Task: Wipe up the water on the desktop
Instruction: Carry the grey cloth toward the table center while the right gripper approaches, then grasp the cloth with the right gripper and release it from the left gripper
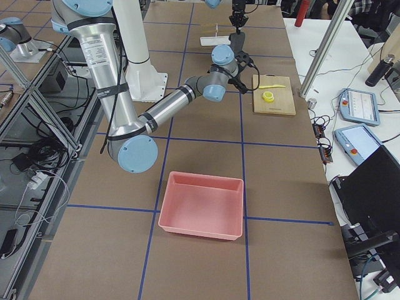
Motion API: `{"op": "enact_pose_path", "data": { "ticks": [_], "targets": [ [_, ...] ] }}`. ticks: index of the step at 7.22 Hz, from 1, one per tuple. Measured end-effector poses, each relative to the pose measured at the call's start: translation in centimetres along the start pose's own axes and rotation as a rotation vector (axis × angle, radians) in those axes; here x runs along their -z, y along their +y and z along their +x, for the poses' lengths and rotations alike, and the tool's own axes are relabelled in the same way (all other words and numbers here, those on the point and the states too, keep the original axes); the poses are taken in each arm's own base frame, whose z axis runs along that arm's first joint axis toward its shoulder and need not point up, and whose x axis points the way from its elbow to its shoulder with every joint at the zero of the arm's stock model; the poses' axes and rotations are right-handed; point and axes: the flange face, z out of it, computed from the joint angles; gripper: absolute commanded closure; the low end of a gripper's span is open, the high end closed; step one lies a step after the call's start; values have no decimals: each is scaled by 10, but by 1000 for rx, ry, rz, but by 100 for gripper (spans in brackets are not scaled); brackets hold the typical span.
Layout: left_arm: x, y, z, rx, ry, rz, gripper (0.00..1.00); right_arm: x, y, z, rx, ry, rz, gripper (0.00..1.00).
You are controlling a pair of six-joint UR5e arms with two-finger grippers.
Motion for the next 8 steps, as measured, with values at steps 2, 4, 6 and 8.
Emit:
{"op": "enact_pose_path", "data": {
  "ticks": [2,4,6,8],
  "targets": [
    [-28,44,26,42,-3,-13,100,-44,27,-69,32,-32,115,0],
    [-52,96,47,73,-11,-51,100,-63,45,-106,37,-51,161,0],
    [-66,146,78,99,-18,-95,100,-71,54,-121,39,-56,170,2],
    [-73,169,90,109,-26,-116,100,-76,60,-130,37,-48,177,45]
  ]
}}
